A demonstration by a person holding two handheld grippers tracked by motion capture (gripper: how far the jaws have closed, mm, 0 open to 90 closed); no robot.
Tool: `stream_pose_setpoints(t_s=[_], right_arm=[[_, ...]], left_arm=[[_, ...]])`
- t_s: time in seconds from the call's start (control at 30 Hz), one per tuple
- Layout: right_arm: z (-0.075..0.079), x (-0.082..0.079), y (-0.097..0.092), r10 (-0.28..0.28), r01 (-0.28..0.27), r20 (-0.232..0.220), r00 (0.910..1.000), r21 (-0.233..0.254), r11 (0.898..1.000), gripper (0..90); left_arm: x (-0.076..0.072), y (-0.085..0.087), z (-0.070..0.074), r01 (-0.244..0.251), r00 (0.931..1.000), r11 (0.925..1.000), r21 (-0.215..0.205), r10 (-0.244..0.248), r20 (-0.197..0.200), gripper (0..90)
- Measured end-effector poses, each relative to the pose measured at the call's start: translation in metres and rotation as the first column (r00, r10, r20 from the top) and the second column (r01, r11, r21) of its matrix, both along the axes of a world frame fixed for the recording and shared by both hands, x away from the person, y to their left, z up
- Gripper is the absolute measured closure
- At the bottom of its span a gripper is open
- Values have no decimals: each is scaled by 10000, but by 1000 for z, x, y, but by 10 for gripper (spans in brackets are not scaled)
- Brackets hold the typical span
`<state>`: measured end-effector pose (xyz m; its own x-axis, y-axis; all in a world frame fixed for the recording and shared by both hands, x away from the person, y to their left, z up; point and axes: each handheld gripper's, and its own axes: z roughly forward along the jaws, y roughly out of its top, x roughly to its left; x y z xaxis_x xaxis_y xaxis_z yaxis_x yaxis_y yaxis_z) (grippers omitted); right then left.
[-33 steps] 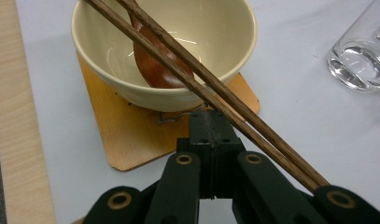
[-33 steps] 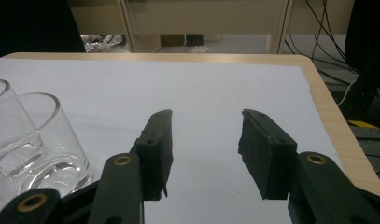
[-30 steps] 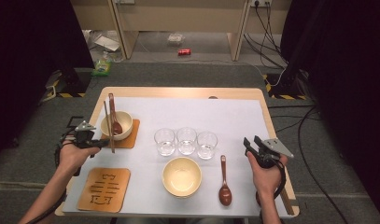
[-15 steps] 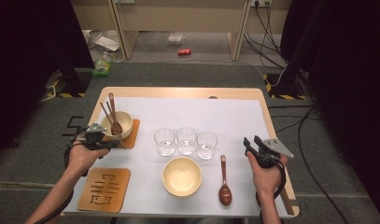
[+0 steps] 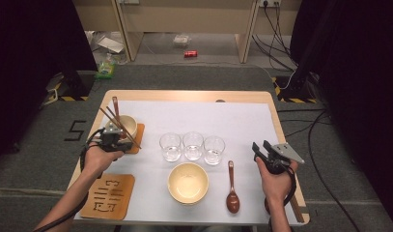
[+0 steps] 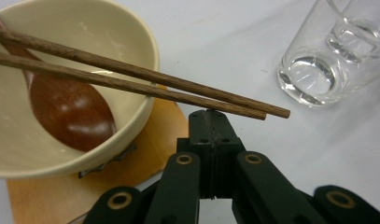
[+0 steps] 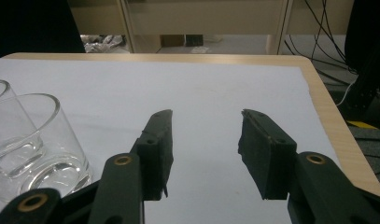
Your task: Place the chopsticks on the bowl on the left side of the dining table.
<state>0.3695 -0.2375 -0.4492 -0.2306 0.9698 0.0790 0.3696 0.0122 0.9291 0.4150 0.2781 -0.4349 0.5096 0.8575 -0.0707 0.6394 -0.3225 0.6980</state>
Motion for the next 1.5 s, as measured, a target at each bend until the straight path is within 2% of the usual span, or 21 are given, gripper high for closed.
stream_pose_setpoints(t_s=[0.17,0.27,0.33,0.37,0.43,0.57,0.67,0.73,0.8,0.83,0.9,0.97,1.0,1.23,1.5], right_arm=[[1,0,-1,8,-8,50,10000,-30,10000,542],[1,0,-1,19,-18,39,10000,-33,10000,542],[0,1,-1,39,-39,3,10000,-13,10000,542],[0,1,-1,52,-52,18,10000,-19,10000,542],[0,2,0,79,-79,-2,10000,-70,9999,542],[-1,1,1,105,-105,19,9999,-65,9999,542],[-1,1,0,96,-96,-1,10000,-73,9999,542],[-2,1,0,99,-99,-30,9999,-58,9999,542],[-2,1,0,99,-99,-50,9999,-95,9999,542],[-3,1,1,114,-115,-84,9999,-80,9999,542],[-3,1,1,132,-133,-109,9999,-87,9999,542],[-3,1,1,133,-134,-102,9999,-88,9999,542],[-3,1,0,124,-125,-106,9999,-96,9999,542],[-3,1,1,141,-142,-113,9998,-105,9998,542],[-4,1,1,150,-151,-143,9998,-99,9998,542]], left_arm=[[3,0,9,7,10000,9998,-182,-6,49,896],[6,8,21,-304,9991,9989,-345,313,277,897],[12,14,30,-699,9962,9966,-432,720,487,898],[18,18,35,-982,9924,9947,-306,1001,717,898],[30,22,39,-1379,9866,9902,-230,1393,846,898],[62,25,38,-1887,9768,9819,159,1860,1060,898],[76,23,35,-2063,9725,9775,450,1997,1199,898],[83,22,32,-2138,9720,9756,498,2073,1108,898],[88,21,29,-2269,9699,9710,748,2182,1085,898],[89,22,27,-2347,9681,9693,725,2264,1071,898],[91,23,27,-2535,9624,9628,939,2412,1252,898],[91,23,26,-2653,9597,9607,816,2551,1178,898],[92,24,26,-2686,9590,9589,911,2574,1184,898],[94,25,21,-2665,9616,9578,1081,2565,977,898],[95,29,17,-2713,9610,9562,1102,2628,863,898]])
